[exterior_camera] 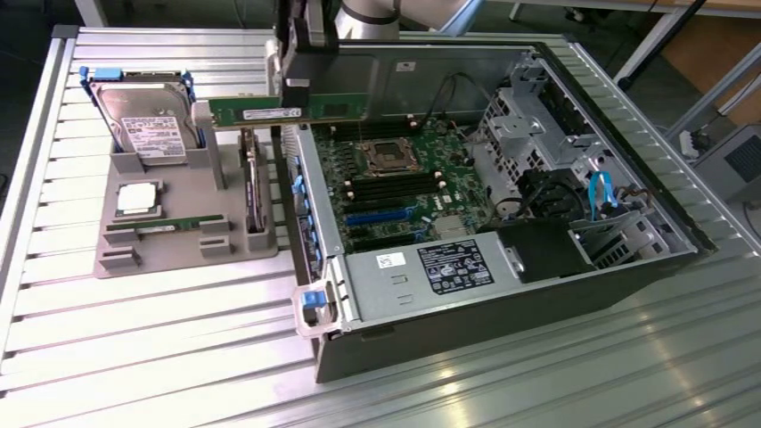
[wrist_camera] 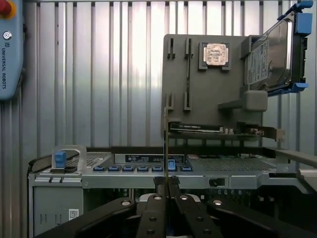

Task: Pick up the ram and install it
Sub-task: 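Pick up the ram and move it above insertion slot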

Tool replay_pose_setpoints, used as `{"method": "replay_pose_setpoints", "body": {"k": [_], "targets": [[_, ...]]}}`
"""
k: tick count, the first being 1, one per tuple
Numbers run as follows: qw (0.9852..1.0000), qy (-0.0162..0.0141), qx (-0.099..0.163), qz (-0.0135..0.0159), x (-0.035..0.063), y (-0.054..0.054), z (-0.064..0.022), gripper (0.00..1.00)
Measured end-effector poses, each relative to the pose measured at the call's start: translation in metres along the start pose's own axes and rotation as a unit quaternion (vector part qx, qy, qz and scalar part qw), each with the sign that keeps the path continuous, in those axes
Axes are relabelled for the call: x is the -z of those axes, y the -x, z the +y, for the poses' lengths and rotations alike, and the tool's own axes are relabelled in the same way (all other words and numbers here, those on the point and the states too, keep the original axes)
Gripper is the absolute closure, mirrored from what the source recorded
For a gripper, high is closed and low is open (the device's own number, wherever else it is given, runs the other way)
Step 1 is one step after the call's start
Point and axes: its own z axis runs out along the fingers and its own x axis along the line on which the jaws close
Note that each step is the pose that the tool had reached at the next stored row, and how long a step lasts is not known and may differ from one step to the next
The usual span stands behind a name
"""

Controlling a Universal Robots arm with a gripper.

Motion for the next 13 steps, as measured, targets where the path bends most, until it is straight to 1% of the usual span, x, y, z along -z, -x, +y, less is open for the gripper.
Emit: {"method": "replay_pose_setpoints", "body": {"k": [13], "targets": [[1.0000,0.0006,0.000,0.0032,0.0008,0.000,-0.0142,0.88]]}}
